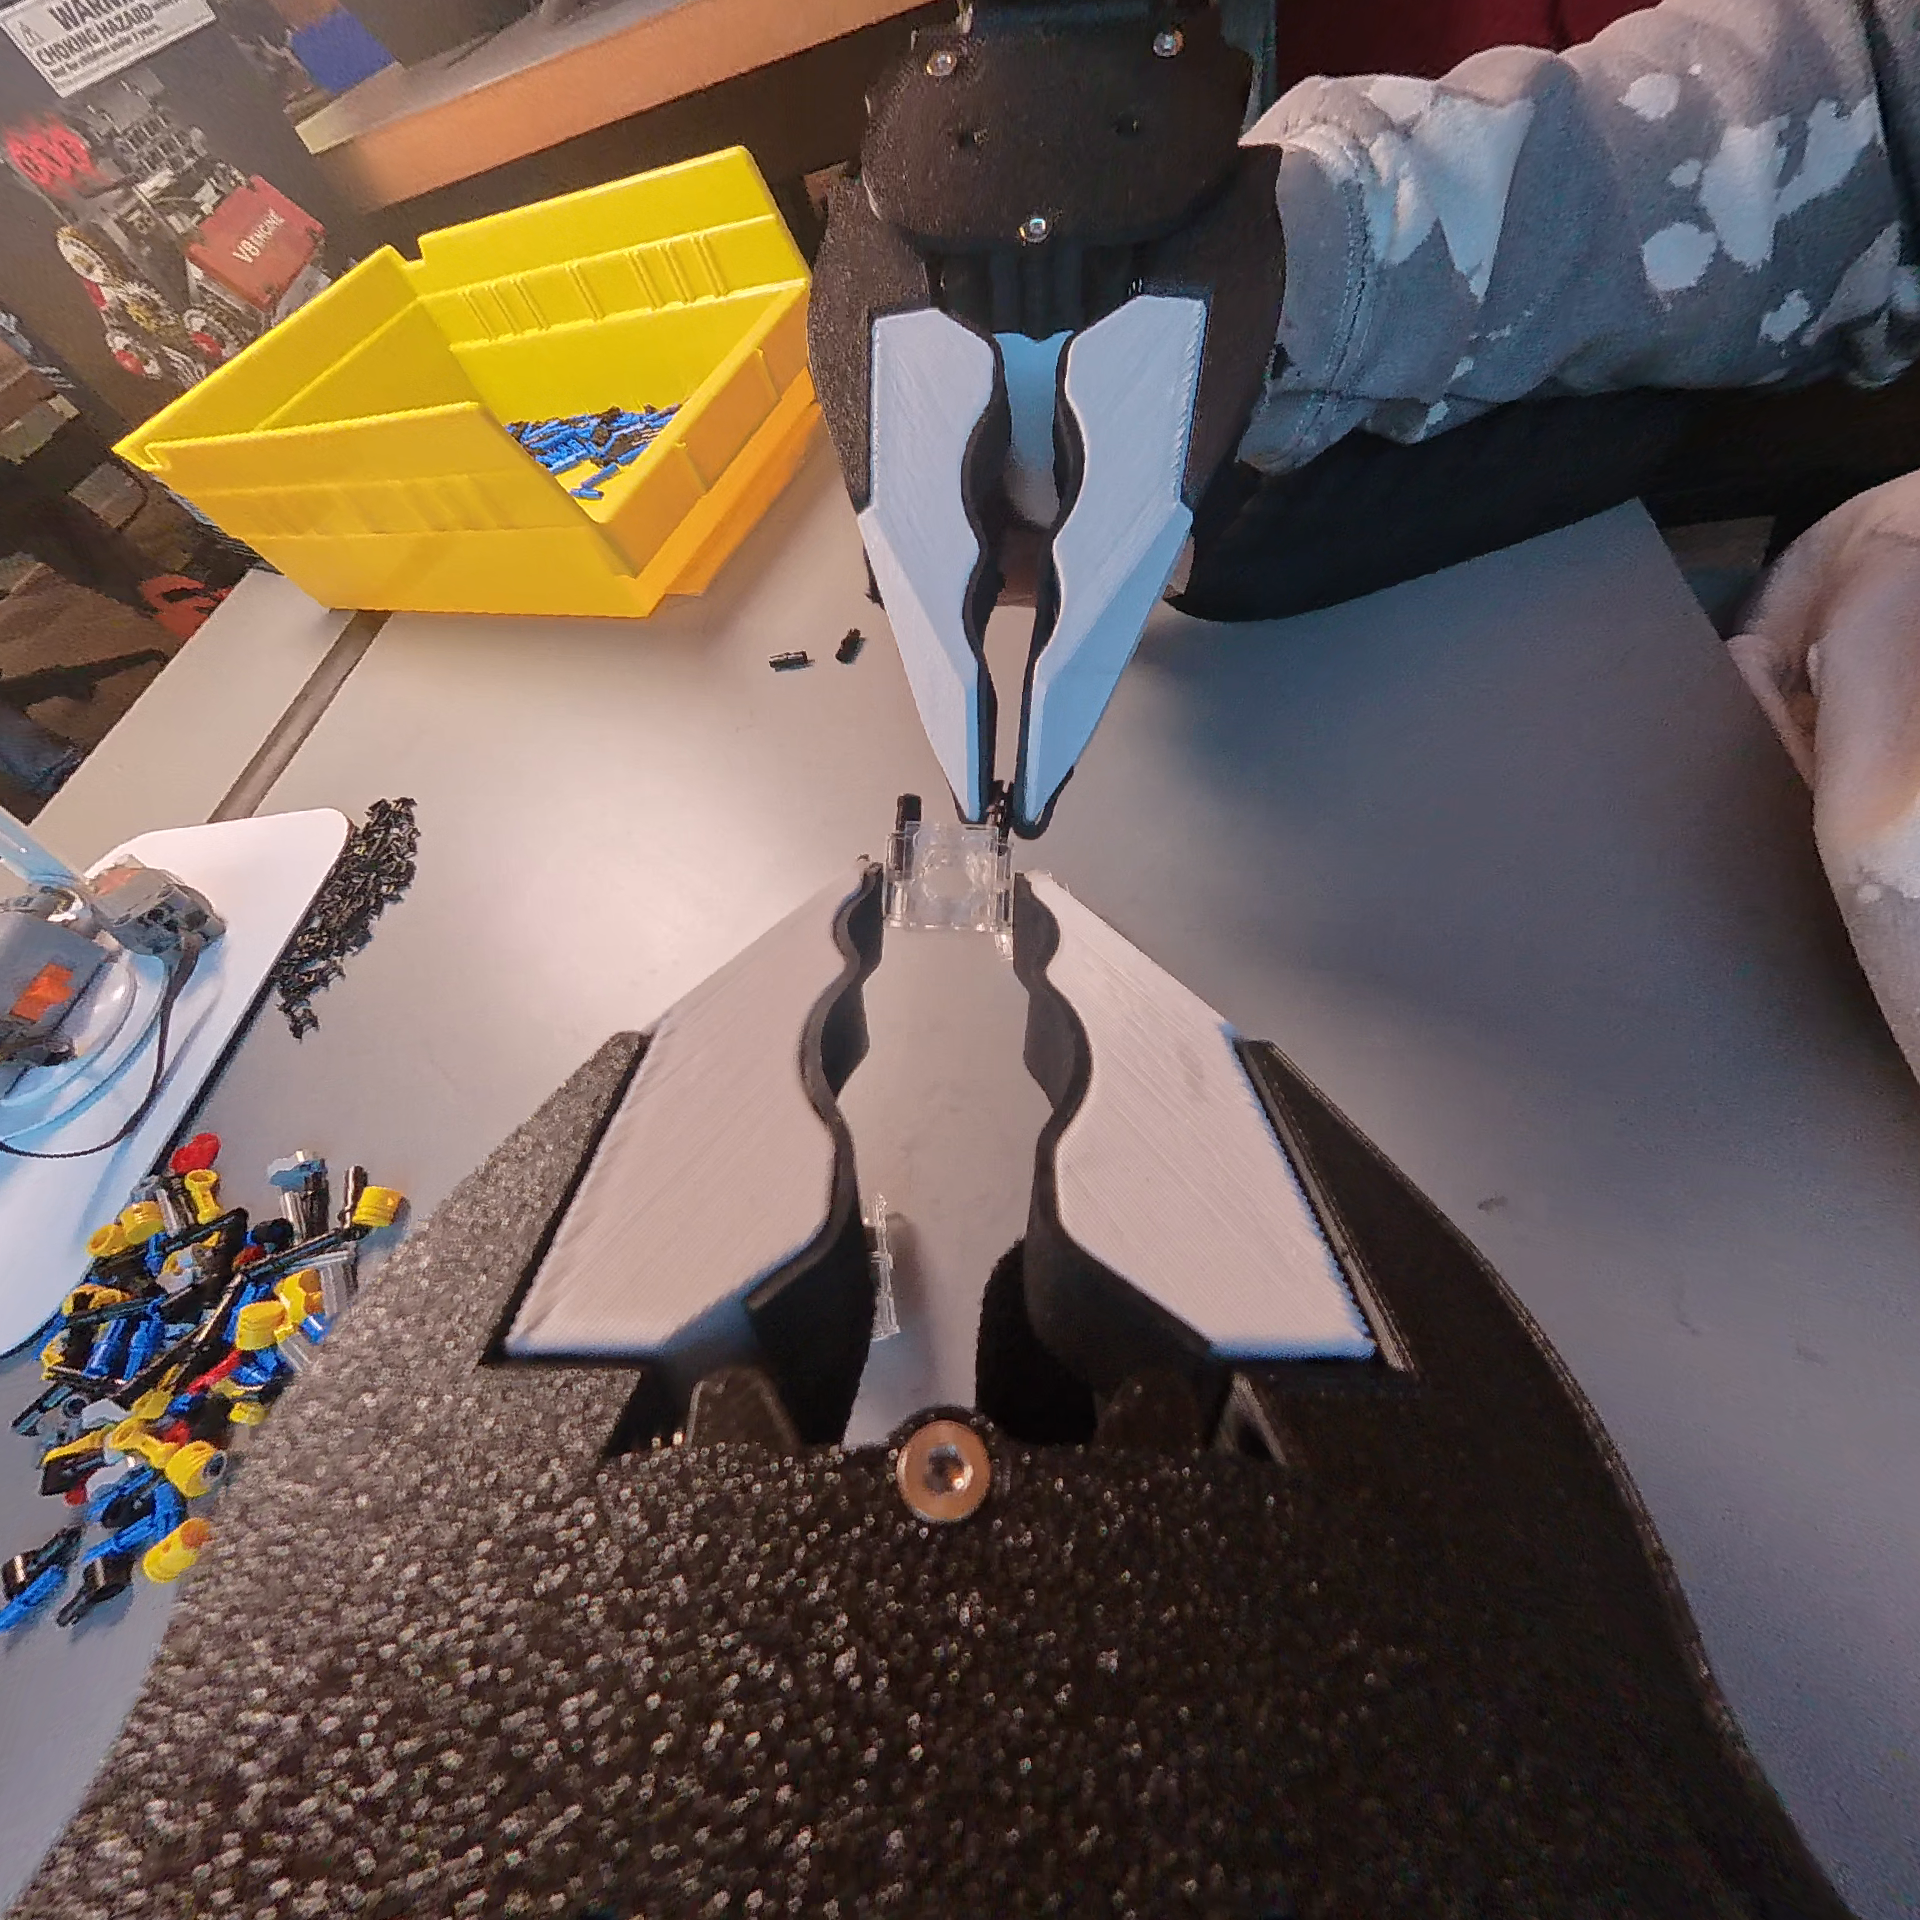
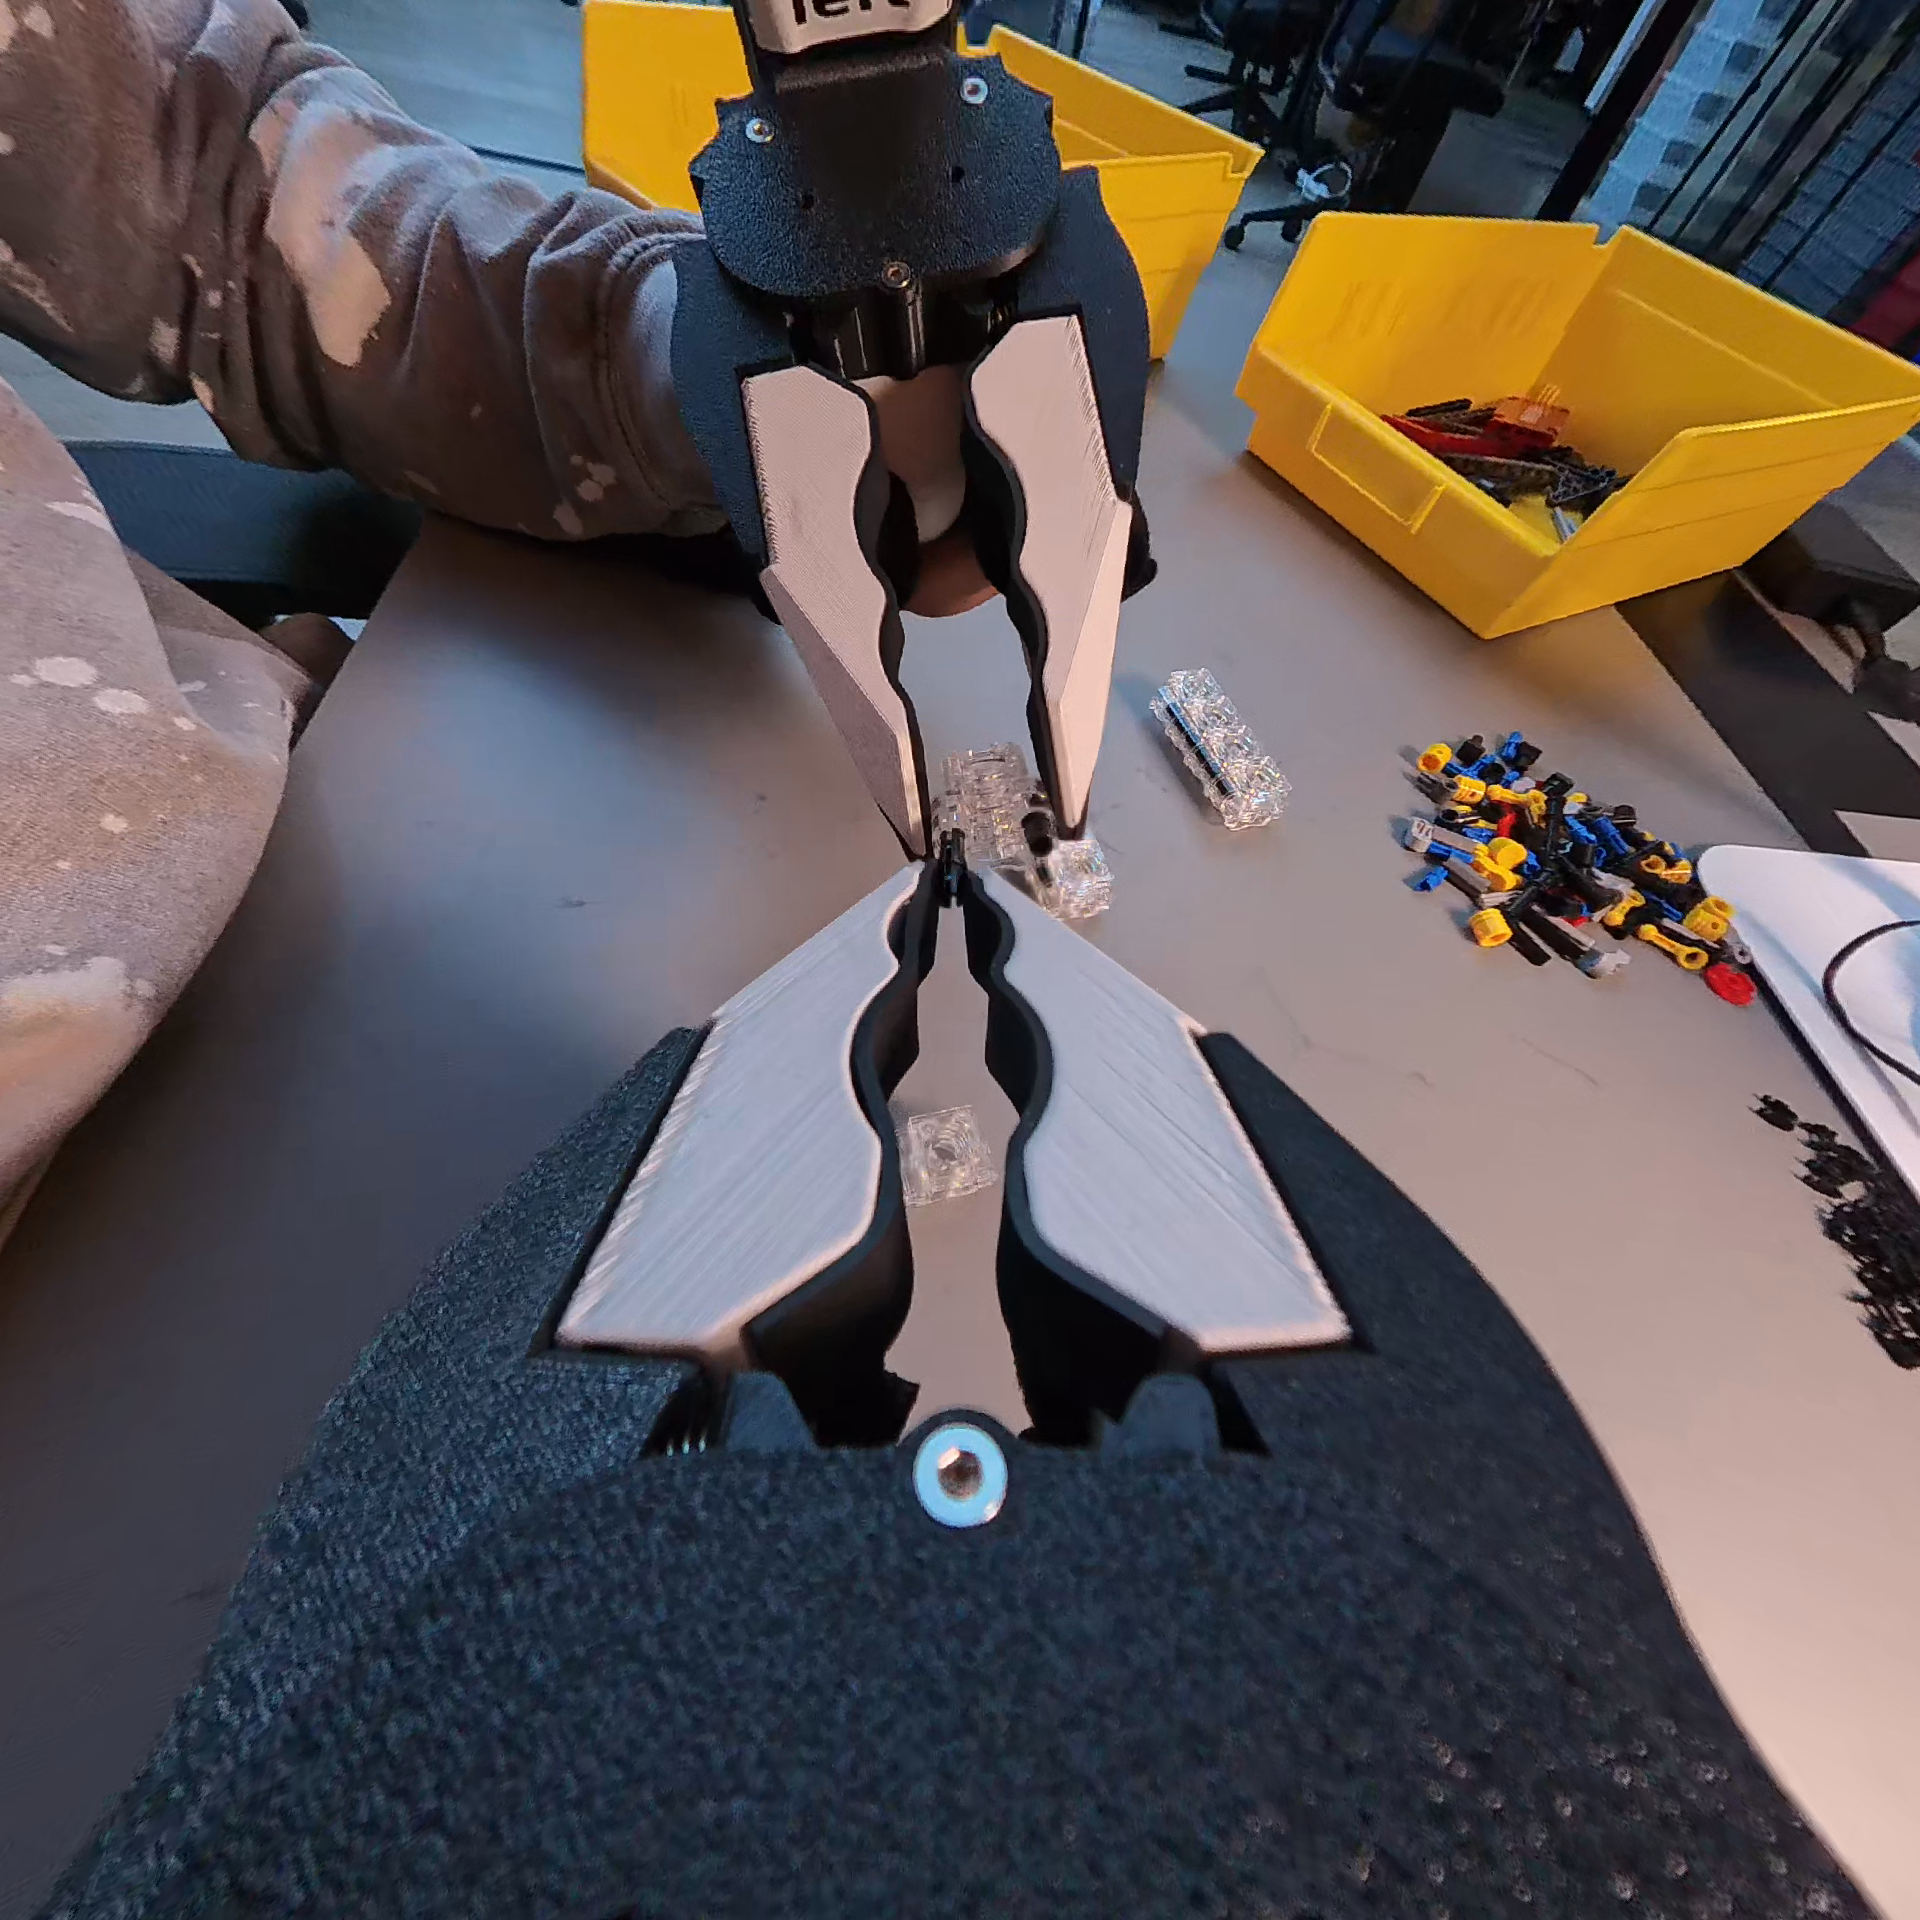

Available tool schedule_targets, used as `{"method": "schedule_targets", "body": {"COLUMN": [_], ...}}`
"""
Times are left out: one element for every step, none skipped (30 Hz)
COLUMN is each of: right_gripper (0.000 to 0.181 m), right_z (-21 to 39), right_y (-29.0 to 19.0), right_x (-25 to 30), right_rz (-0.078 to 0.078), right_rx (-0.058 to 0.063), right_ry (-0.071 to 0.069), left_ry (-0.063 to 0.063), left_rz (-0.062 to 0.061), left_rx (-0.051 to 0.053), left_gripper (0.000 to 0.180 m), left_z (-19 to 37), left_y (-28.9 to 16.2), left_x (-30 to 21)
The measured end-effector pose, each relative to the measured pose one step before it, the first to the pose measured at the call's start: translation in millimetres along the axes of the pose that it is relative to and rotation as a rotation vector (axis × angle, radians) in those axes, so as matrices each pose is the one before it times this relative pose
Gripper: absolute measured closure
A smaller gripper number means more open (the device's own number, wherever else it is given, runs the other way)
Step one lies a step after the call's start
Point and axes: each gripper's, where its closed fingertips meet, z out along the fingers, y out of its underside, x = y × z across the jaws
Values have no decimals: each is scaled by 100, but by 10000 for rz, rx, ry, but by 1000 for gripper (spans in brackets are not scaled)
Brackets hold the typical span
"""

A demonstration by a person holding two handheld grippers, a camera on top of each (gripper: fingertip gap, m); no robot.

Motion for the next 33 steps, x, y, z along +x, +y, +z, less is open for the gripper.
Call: {"method": "schedule_targets", "body": {"right_gripper": [177, 177, 177, 177, 177, 177, 177, 177, 177, 178, 178, 178, 178, 178, 178, 178, 178, 178, 178, 178, 178, 178, 178, 177, 176, 176, 175, 171, 162, 155, 150, 145, 142], "right_z": [36, 79, 74, 47, 9, 14, 40, 114, 138, 176, 173, 170, 130, 144, 107, 77, 12, 4, -81, -141, -171, -124, -72, -83, -152, -201, -254, -337, -331, -309, -205, -71, 112], "right_y": [91, 198, 274, 277, 153, 136, 145, 216, 295, 402, 311, 170, 219, 124, -5, 1, -92, -234, -299, -329, -277, -209, -180, -199, -308, -483, -643, -726, -840, -807, -747, -621, -306], "right_x": [49, 74, 27, 15, 40, 37, 29, 65, -16, -73, -99, -124, 49, 96, 134, 15, 5, -163, 2, 26, 24, 28, 32, -20, 19, 264, 328, 421, 358, 204, 43, 21, 43], "right_rz": [141, 94, 64, 58, 107, 128, 96, 61, 42, 64, 116, 222, 133, 179, 170, 164, 129, 184, 180, 137, 69, -10, -9, -81, -234, -286, -400, -562, -608, -656, -721, -746, -763], "right_rx": [-70, -134, -180, -156, -77, -60, -90, -149, -204, -246, -153, -66, -111, -97, -40, -41, 62, 185, 240, 215, 147, 106, 116, 165, 228, 259, 263, 272, 336, 326, 313, 264, 59], "right_ry": [-10, 12, -16, -13, -18, -30, -20, 20, -19, -66, -86, -120, 2, 32, 55, -27, -24, -143, -49, -41, -12, 27, 46, 27, 72, 233, 301, 404, 418, 388, 376, 432, 473], "left_ry": [-20, -142, -187, -198, -145, -96, -57, -124, -144, -135, -108, -55, -82, -76, -99, 26, 149, 252, 319, 225, 166, 135, 152, 193, 260, 183, 167, 296, 327, 347, 380, 380, 449], "left_rz": [51, 214, 335, 322, 179, 92, 102, 238, 372, 449, 365, 287, 159, 118, 51, -149, -438, -660, -726, -554, -475, -394, -372, -374, -469, -581, -616, -749, -791, -769, -725, -737, -801], "left_rx": [-89, -202, -319, -285, -198, -117, -145, -215, -286, -341, -288, -204, -181, -139, -89, 33, 200, 390, 343, 326, 268, 213, 166, 180, 207, 259, 335, 416, 525, 452, 383, 449, 409], "left_gripper": [158, 157, 158, 158, 157, 158, 158, 158, 158, 158, 158, 158, 158, 158, 158, 159, 159, 159, 159, 159, 159, 159, 159, 159, 159, 159, 158, 158, 158, 158, 158, 158, 158], "left_z": [41, 90, 156, 177, 136, 92, 97, 114, 165, 212, 225, 208, 141, 58, 16, -23, -57, -139, -195, -156, -93, -41, -22, -48, -75, -98, -157, -193, -248, -263, -253, -231, -174], "left_y": [85, 196, 277, 212, 141, 79, 131, 189, 263, 270, 222, 158, 193, 152, 101, 40, -30, -218, -189, -220, -220, -194, -112, -111, -188, -345, -464, -620, -774, -640, -474, -499, -387], "left_x": [-15, -72, -21, -5, -5, -9, -2, -19, 62, 180, 236, 256, 71, -21, -107, -37, -41, -79, -89, -129, -106, -73, -39, -2, 7, -185, -281, -185, -148, -98, -15, 28, 153]}}
